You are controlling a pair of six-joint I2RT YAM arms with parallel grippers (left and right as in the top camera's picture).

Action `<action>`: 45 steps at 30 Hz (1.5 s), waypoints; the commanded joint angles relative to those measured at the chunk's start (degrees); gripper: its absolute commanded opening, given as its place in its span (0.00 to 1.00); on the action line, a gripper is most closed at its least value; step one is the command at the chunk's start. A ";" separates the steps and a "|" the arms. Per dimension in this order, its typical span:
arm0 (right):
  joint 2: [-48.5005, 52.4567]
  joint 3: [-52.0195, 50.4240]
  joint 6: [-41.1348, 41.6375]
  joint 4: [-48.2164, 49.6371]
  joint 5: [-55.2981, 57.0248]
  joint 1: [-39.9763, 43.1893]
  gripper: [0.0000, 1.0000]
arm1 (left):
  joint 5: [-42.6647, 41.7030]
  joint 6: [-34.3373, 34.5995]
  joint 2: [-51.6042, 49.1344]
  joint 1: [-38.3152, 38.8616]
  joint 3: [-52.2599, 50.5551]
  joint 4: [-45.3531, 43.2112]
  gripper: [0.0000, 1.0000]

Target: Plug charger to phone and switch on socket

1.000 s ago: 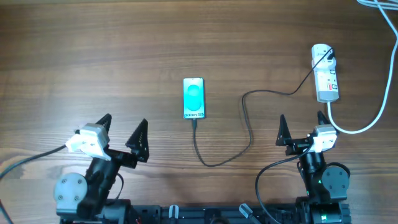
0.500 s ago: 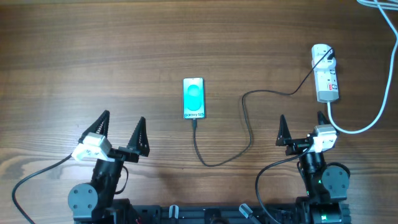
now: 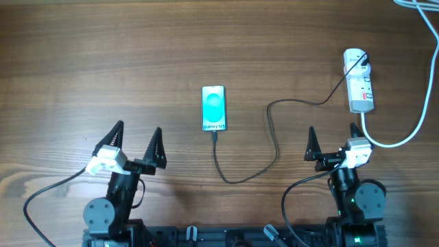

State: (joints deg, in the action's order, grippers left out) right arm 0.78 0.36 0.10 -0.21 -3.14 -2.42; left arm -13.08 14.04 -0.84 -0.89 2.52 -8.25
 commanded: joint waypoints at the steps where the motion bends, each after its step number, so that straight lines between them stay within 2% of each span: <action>1: -0.57 -0.07 -0.04 0.24 0.55 0.24 1.00 | 5.05 4.22 0.68 -0.52 -2.21 -0.11 1.00; 5: -0.57 -0.07 -0.04 0.24 0.55 0.24 1.00 | 5.29 2.49 0.68 -0.52 -2.21 0.96 1.00; 9: -0.57 -0.09 -0.07 0.24 0.52 0.24 1.00 | 5.01 -0.79 0.68 -0.50 -2.21 7.85 1.00; 11: -0.57 -0.09 -0.04 0.24 0.55 0.24 1.00 | 3.23 -6.14 0.68 -0.50 -2.19 11.72 1.00; 16: -0.57 -0.07 -0.07 0.24 0.55 0.24 0.99 | 2.86 -12.39 0.68 -0.46 -2.21 11.98 1.00; 26: -0.57 -0.09 -0.07 0.24 0.55 0.24 1.00 | 11.96 -15.41 0.68 -0.46 -2.21 12.81 1.00; 34: -0.57 -0.07 -0.04 0.24 0.55 0.24 1.00 | 11.63 -20.85 0.68 -0.46 -2.21 12.85 1.00; 45: -0.57 -0.07 -0.04 0.24 0.55 0.24 1.00 | 11.26 -20.61 0.68 -0.46 -2.21 12.90 1.00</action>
State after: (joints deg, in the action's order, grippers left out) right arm 0.78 0.36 0.10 -0.21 -3.14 -2.42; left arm -2.39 -5.96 -0.73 -0.89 0.58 4.12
